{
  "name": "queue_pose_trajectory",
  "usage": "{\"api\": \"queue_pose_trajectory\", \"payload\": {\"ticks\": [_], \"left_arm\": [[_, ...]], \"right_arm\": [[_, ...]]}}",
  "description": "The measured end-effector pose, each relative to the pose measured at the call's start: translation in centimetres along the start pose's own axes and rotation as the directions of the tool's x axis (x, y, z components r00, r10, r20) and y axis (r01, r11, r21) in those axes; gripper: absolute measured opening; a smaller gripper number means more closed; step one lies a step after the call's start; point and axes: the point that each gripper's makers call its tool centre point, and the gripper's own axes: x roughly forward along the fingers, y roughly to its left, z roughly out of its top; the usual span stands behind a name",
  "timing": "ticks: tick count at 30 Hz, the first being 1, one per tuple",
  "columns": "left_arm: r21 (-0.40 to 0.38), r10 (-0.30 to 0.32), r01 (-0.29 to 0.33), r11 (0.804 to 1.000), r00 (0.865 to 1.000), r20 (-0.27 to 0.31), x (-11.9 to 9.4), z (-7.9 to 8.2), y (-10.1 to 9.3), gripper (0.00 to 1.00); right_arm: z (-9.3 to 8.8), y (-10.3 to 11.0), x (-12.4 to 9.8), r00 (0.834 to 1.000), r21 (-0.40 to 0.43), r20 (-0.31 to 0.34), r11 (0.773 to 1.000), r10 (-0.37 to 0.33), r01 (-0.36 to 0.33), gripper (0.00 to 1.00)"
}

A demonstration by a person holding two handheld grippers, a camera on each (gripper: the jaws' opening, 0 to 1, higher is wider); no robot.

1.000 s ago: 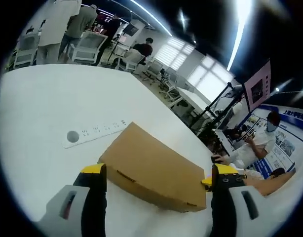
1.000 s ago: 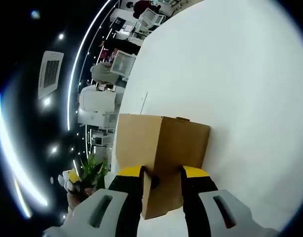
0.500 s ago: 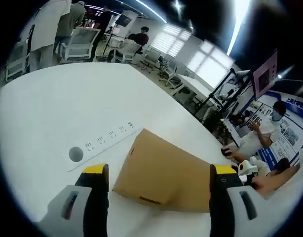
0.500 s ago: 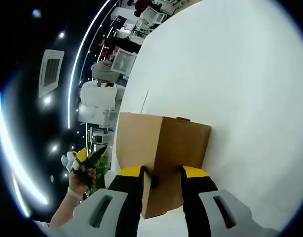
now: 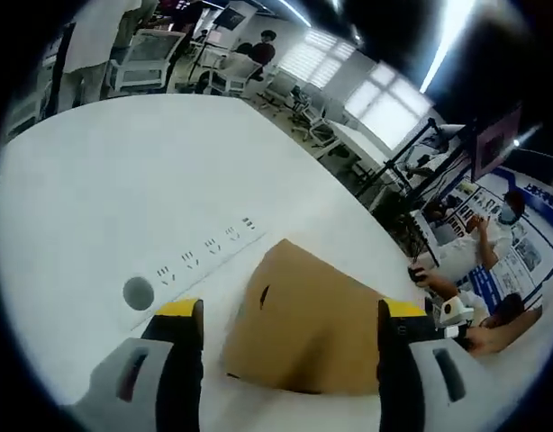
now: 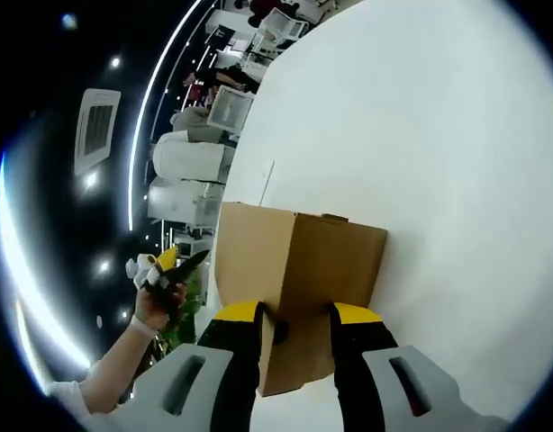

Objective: Operate the shoe box by opening the lid, removing the specified soft item, and placing it in the target area until the item is outside and the box remains undamaged.

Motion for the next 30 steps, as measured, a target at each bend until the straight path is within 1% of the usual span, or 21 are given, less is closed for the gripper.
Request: {"api": "queue_pose_trajectory", "payload": {"ticks": [3,6,12,13,14,15,16,18,19,21,25,28,30], "left_arm": [[-0.022,-0.011,0.010,1.000,1.000,-0.023,0.6,-0.1,0.7,0.73],[-0.035,-0.013,0.012,0.999,0.999,-0.029,1.3,-0.3,1.1,0.76],[-0.062,-0.038,0.033,0.998,0.996,-0.080,3.3,-1.7,2.2,0.76],[-0.071,-0.035,0.029,0.997,0.996,-0.084,3.5,-1.9,2.5,0.76],[-0.101,-0.024,0.015,0.995,0.996,-0.081,3.8,-2.1,2.9,0.76],[-0.110,-0.020,0.012,0.994,0.997,-0.078,3.9,-2.1,3.0,0.76],[-0.110,-0.017,0.007,0.994,0.996,-0.087,4.4,-2.5,3.2,0.75],[-0.103,-0.011,0.001,0.995,0.994,-0.105,4.7,-2.9,3.3,0.74],[-0.102,-0.017,0.004,0.995,0.992,-0.127,5.0,-3.4,3.2,0.73],[-0.106,-0.025,0.010,0.994,0.991,-0.135,5.1,-3.6,3.2,0.72],[-0.115,-0.048,0.032,0.993,0.989,-0.137,5.5,-3.8,2.9,0.68],[-0.136,-0.077,0.058,0.989,0.987,-0.141,5.9,-4.0,2.4,0.67],[-0.147,-0.087,0.066,0.987,0.986,-0.139,6.1,-3.9,2.5,0.67]], "right_arm": [[0.0,0.0,0.0,1.000,-0.002,0.000,1.000,-0.001,0.001,0.28],[0.0,0.0,0.0,1.000,-0.001,0.002,1.000,-0.002,0.002,0.28],[-0.1,0.0,0.0,1.000,0.002,0.003,1.000,-0.006,0.006,0.29],[0.0,0.0,0.0,1.000,0.003,0.003,1.000,-0.006,0.006,0.29],[0.0,0.0,0.0,1.000,0.002,0.002,1.000,-0.005,0.005,0.29],[0.0,0.0,0.0,1.000,0.000,0.002,1.000,-0.004,0.004,0.29],[0.0,0.0,0.0,1.000,0.001,0.002,1.000,-0.003,0.003,0.29],[0.0,0.0,0.0,1.000,0.000,0.005,1.000,-0.002,0.002,0.29],[0.0,0.0,-0.1,1.000,0.001,0.008,1.000,-0.002,0.002,0.29],[0.0,0.0,-0.1,1.000,-0.002,0.010,1.000,-0.003,0.003,0.29],[0.0,-0.1,0.0,1.000,-0.001,0.006,1.000,0.001,-0.001,0.29],[0.0,-0.1,-0.1,1.000,0.000,0.005,1.000,0.001,-0.001,0.29],[0.0,-0.1,-0.1,1.000,0.001,0.003,1.000,-0.002,0.002,0.29]]}}
